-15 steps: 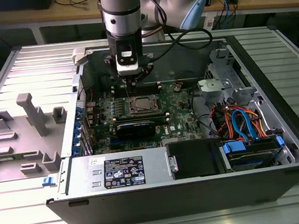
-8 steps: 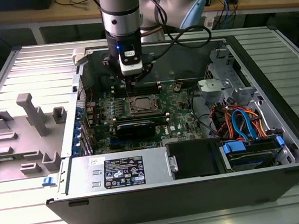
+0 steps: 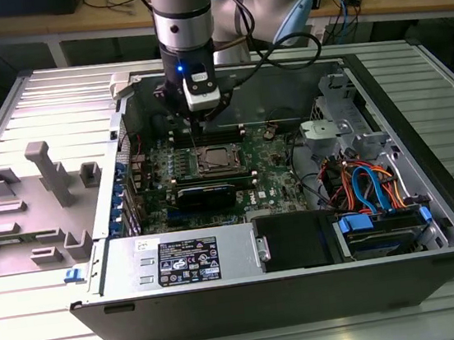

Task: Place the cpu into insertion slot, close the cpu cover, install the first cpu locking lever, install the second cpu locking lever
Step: 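Install the first cpu locking lever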

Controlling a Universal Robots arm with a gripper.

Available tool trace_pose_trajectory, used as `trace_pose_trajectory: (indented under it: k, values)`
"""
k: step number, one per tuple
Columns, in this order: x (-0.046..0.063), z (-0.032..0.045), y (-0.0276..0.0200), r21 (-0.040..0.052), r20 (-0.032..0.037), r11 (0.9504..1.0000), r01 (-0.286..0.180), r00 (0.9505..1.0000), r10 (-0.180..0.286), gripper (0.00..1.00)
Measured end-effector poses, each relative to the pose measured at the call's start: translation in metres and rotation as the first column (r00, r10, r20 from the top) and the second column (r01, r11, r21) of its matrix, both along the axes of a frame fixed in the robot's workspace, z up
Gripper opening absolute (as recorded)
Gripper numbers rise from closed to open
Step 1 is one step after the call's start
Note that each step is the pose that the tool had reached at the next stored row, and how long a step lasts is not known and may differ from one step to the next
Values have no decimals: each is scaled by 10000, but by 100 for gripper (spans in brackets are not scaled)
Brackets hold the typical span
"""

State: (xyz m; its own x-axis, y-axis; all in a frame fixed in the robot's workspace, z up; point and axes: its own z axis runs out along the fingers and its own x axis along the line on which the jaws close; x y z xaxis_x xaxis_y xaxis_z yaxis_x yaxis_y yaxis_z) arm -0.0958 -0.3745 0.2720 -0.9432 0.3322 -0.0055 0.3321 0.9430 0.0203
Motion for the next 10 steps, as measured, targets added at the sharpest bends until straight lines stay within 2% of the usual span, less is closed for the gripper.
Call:
trace_pose_trajectory:
  k: [10]
  values:
    - [-1,1,0,-2,-2,10000,-75,10000,75,11]
